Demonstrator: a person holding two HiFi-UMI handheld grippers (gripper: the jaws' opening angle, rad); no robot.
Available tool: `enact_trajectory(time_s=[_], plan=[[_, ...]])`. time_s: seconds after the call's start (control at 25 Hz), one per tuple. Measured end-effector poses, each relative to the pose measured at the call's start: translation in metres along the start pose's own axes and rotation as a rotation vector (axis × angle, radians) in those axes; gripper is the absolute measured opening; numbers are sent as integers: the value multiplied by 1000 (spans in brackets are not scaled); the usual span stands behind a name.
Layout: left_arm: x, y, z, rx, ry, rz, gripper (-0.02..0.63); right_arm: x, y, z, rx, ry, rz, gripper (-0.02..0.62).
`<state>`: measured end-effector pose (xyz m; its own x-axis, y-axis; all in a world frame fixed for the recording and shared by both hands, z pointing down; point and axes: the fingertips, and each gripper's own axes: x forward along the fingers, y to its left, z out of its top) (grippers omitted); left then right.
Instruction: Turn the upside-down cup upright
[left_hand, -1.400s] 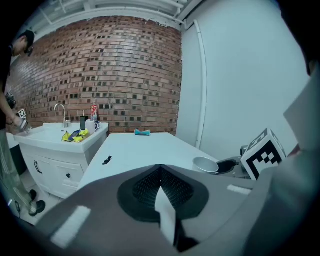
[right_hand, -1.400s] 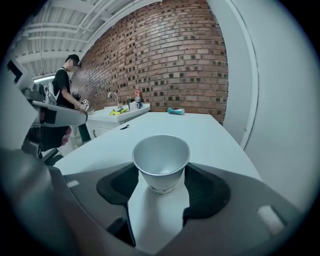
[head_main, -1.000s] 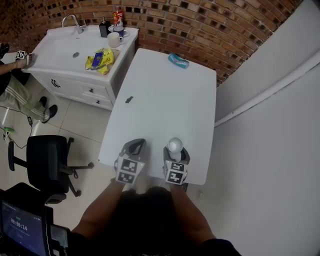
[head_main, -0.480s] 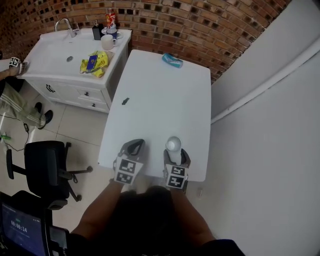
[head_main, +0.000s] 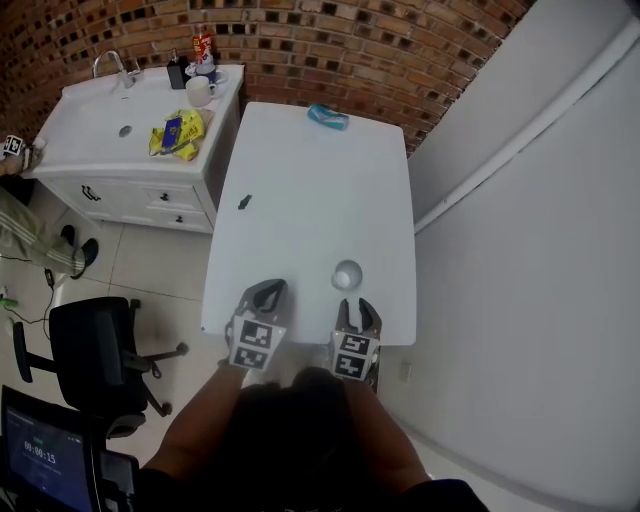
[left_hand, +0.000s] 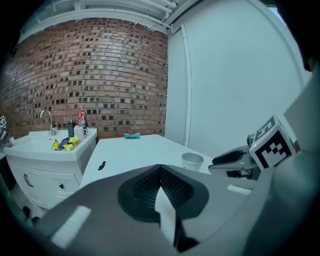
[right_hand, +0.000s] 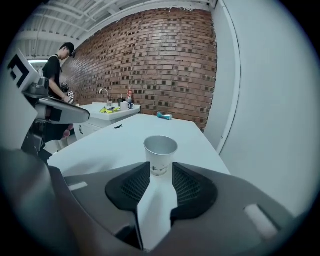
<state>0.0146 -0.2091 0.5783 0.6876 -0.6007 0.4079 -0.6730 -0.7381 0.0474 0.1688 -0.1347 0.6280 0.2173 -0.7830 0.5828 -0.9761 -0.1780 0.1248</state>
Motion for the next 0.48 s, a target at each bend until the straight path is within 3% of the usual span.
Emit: enact_trajectory(time_s=[0.2,0.48], plan=[[-9,-10,1,-14,6,0,-2,-19,-8,-1,-14,-7,-44,14],[-7,-13,4,41,0,-34,-2,-18,9,7,-22,-33,-7,11]])
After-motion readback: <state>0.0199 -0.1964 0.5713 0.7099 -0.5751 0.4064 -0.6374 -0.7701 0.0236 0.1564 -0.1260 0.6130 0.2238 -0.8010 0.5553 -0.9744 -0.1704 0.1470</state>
